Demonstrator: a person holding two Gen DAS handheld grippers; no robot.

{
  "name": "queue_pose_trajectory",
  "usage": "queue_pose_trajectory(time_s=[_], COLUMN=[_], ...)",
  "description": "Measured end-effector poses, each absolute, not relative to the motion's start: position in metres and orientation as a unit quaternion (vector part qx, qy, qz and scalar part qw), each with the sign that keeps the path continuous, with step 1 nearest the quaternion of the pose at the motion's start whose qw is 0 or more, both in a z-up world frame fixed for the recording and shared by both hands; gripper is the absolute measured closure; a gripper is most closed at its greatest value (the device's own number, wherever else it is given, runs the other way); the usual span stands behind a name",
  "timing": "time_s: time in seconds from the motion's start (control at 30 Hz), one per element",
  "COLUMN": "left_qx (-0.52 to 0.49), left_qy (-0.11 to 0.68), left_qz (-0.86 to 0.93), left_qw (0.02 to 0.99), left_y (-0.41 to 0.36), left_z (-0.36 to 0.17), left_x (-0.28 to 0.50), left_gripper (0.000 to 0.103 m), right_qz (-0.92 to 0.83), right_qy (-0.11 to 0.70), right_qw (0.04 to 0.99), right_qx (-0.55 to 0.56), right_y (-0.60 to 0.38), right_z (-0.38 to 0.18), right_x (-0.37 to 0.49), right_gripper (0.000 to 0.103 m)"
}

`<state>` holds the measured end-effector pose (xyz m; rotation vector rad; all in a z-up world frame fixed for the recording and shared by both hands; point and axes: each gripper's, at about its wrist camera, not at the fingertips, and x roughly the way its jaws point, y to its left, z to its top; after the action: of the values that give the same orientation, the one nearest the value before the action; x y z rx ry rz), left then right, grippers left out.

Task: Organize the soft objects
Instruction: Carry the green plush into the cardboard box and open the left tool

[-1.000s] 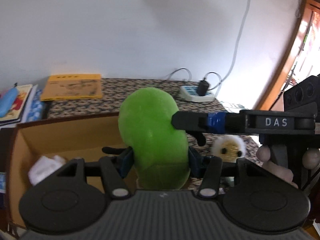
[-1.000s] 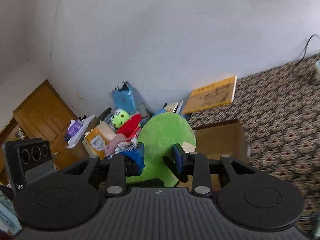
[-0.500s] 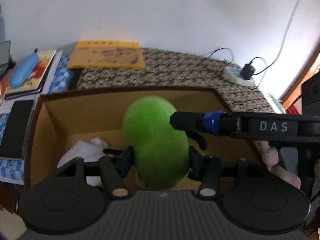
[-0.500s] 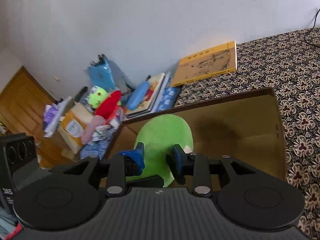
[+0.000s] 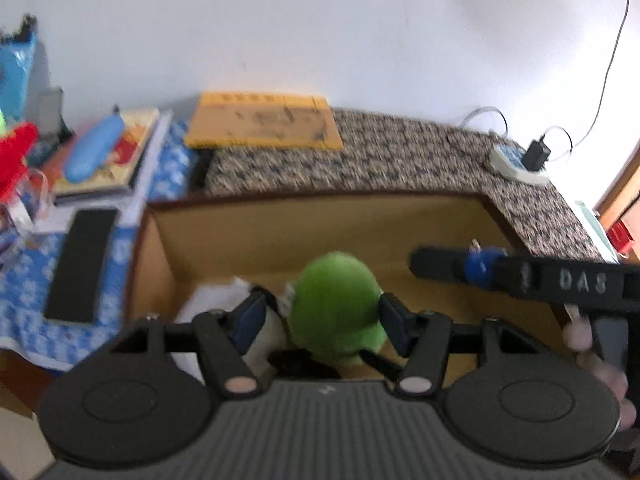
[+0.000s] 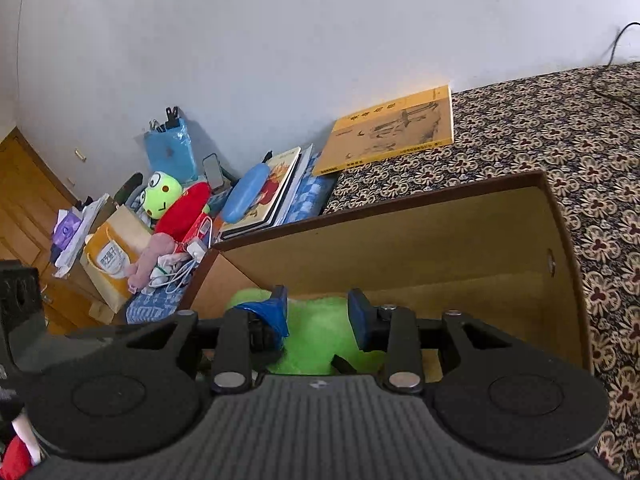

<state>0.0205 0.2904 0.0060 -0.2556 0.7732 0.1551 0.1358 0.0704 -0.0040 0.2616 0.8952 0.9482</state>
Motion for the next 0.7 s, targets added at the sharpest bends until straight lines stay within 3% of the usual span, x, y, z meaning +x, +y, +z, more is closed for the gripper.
queue_pose_trajectory(time_s=[0.3, 0.7], left_qx=[-0.104, -0.078], left_qy=[0.357, 0.384], left_qz=[0.123, 0.122], left_qw=[0.920, 0.912], left_y=[0.296, 0.244], left_z=[0.028, 0.042], left_x=[-0.007, -0.016], left_gripper=[0.042, 0.042], right_qz=[0.428, 0.399], right_qy=[0.406, 0.400], right_qw=[0.791, 0.806], right_qx=[0.160, 0.178], right_y=[0.043, 0.006], right_z=[0.006, 0.011], right_x=[0.121, 0.106], right_gripper=[0.086, 0.086])
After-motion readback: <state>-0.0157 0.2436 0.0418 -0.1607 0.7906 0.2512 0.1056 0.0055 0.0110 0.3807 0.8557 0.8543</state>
